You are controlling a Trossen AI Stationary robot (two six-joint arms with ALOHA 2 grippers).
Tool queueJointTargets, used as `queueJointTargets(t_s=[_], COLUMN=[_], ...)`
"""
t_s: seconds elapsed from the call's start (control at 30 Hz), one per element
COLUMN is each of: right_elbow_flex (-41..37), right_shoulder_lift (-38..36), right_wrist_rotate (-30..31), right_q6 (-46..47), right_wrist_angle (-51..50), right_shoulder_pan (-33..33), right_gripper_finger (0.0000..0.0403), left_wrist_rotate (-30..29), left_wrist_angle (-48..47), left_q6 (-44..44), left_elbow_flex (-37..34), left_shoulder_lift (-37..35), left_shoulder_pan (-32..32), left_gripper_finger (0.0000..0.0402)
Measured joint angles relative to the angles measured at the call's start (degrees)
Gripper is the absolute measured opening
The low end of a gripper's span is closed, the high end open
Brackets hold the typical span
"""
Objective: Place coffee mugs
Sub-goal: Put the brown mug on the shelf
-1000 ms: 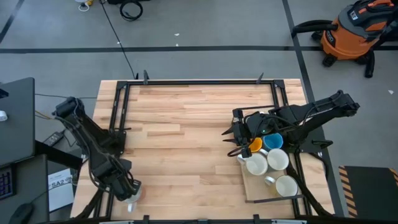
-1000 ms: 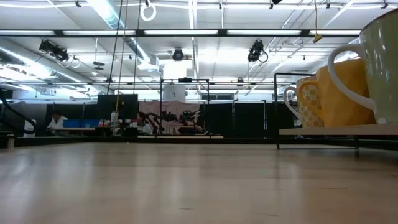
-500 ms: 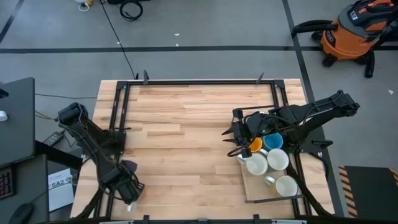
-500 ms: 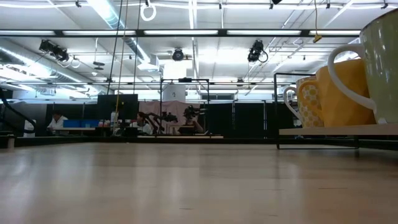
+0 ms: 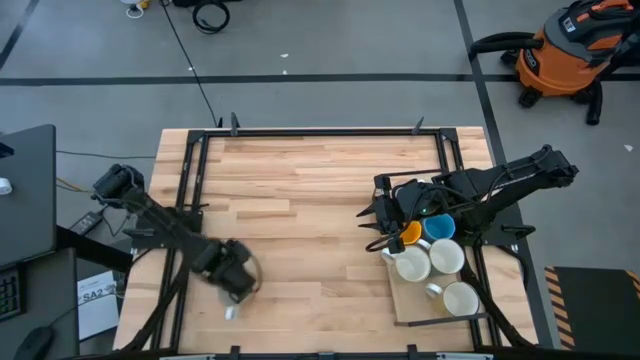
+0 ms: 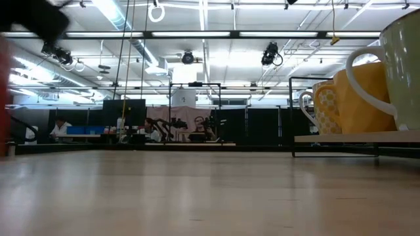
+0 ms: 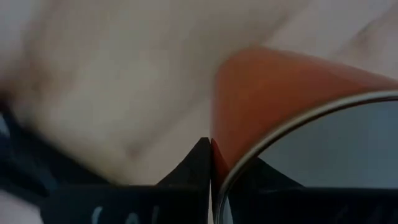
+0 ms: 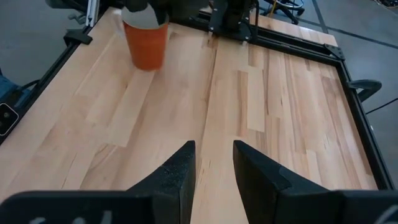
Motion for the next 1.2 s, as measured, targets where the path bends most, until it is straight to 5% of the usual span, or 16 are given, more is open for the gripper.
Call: queueJointTargets(t_s=[0.2, 0.57, 0.83, 1.2], right_elbow_flex=[0.0, 0.0, 0.0, 0.0], right_shoulder_lift=[0.0, 0.0, 0.0, 0.0], right_wrist_rotate=[0.0, 0.2, 0.2, 0.2], right_q6=[0.0, 0.0, 0.0, 0.6], right_wrist_angle=[0.0, 0.0, 0.0, -1.6], right_shoulder_pan=[0.0, -0.8, -2.6, -4.3], right_gripper_finger=[0.0113, 0.0113, 0.0113, 0.0113], left_wrist_rotate=[-6.1, -7.2, -9.0, -8.5], left_wrist_angle=[3.3, 15.5, 19.0, 7.8], left_q6=[30.4, 75.7, 97.5, 119.9], left_elbow_flex=[4.8, 15.9, 22.1, 42.9], left_shoulder_lift=[0.1, 0.0, 2.8, 22.4], left_shoulder_pan=[14.1, 33.4, 35.8, 30.2], left_gripper_finger=[0.0032, 0.0032, 0.0031, 0.0031])
